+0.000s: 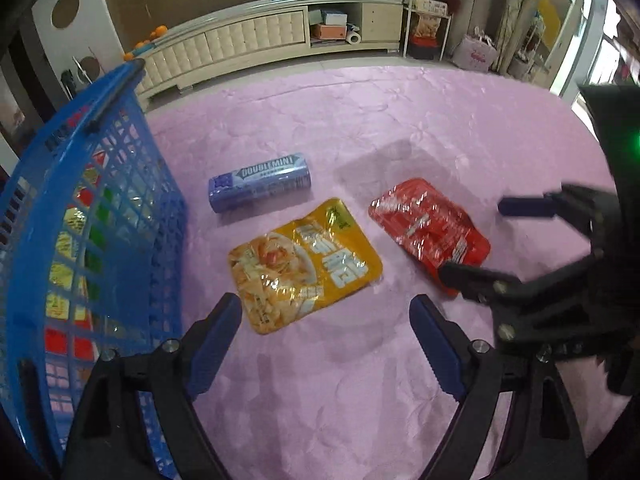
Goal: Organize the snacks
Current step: 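Grasp the red spicy pouch with the right tool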
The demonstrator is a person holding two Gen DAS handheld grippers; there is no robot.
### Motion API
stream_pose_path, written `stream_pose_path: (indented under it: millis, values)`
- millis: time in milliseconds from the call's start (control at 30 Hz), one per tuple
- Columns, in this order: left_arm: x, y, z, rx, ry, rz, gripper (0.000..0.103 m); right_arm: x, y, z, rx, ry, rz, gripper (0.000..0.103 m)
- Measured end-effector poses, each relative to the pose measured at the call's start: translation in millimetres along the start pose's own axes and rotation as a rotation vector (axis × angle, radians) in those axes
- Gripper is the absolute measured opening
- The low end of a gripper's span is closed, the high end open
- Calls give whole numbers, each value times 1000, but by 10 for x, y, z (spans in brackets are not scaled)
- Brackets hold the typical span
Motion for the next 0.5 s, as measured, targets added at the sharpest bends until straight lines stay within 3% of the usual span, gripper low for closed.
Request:
stream_pose_path:
  millis: [267, 333, 400, 467, 500]
  values:
    - [-62, -198, -15, 18, -7, 39, 84, -196, 138, 237, 157, -37, 37, 92]
    - [-54, -196, -25, 16, -4, 34, 84, -175, 132, 268, 183, -33, 20, 84]
    - [-60, -214, -6, 21, -7, 35, 84, -125, 116, 307, 200, -11, -3, 59]
    - [-70, -228, 5, 23, -9, 42, 84, -105, 71, 332, 214, -8, -15, 53]
    - [-68, -243, 6, 22, -5, 46, 84, -89, 43, 349, 219, -4, -25, 43]
Point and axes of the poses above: each gripper's, at about its wrist camera, not at the fingertips, and x roughly against the way its jaws point, z to its left, y to its top, the point moved 1 cm from there along -x, roughly the way its jaws point, and after that the axes turned 3 degrees about -z, right-handed, at the moved point
